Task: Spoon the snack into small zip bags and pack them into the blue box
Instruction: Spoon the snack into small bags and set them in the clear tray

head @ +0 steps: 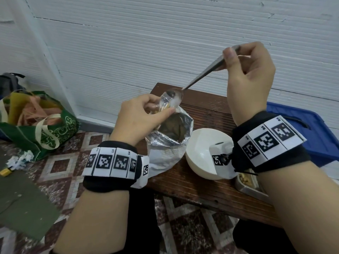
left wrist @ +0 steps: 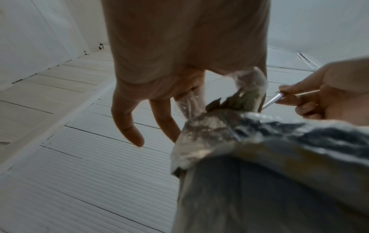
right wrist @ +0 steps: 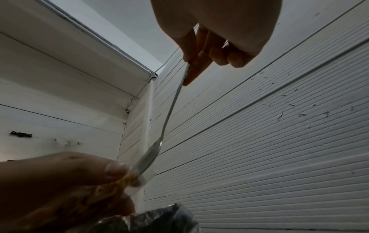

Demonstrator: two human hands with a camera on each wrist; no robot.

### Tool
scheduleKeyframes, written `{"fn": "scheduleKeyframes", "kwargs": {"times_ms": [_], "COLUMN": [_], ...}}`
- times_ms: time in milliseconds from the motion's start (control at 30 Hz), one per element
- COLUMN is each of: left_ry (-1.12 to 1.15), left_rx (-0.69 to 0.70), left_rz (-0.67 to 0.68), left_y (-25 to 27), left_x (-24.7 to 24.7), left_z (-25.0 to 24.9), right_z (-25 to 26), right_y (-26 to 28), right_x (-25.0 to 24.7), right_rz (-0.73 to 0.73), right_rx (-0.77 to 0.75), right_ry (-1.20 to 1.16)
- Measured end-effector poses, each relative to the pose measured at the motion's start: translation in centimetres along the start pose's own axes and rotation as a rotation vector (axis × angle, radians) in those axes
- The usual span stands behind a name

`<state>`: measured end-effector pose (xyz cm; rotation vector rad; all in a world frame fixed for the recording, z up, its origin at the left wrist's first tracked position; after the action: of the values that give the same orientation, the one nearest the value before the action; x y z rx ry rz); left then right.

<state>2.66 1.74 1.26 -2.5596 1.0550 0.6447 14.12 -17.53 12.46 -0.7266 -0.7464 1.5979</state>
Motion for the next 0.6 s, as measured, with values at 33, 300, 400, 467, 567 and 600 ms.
{"fn": "scheduleKeyframes", "kwargs": {"times_ms": [33, 300, 400, 467, 567, 600], "left_ry": [0.004, 0.064, 0.028, 0.017, 0.011, 0.008], "left_rx": [0.002, -0.032, -0.03, -0.031, -0.03, -0.031], "left_rz": [-0.002, 0.014, 0.03, 0.023, 0.019, 0.02], "left_y": [0.0, -0.3, -0.2, -0.2, -0.2, -0.2], "left_x": [-0.1, -0.7, -0.4, -0.4, -0.4, -0.3], "left_z": [0.1, 1.2, 1.2, 1.2, 1.2, 1.2], "right_z": [0.0, -2.3, -3.4, -3.8, -4.2, -4.3], "right_y": [-0.1, 1.6, 4.0, 6.4, 9.5, 10.3], "right_x": [-0.5, -1.2, 2.6, 5.2, 7.8, 8.3], "right_rz": [-0.028, -0.032, 0.291, 0.518, 0.742, 0.793], "right_rx": [-0.001, 0.082, 0.079, -0.012, -0.145, -0.148], "right_ry": [0.009, 0.206, 0.29, 0.384, 0.475, 0.467]}}
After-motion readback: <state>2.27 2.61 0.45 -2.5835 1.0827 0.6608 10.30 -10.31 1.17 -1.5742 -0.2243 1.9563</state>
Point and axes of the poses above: each hand's wrist, its own y-axis away from the middle knuckle, its own x-axis out of the palm, z = x × y, the point moved 10 cm from there along -y, towards the middle knuckle, and after that the axes turned 8 degrees about -x, right-handed, at the moved point
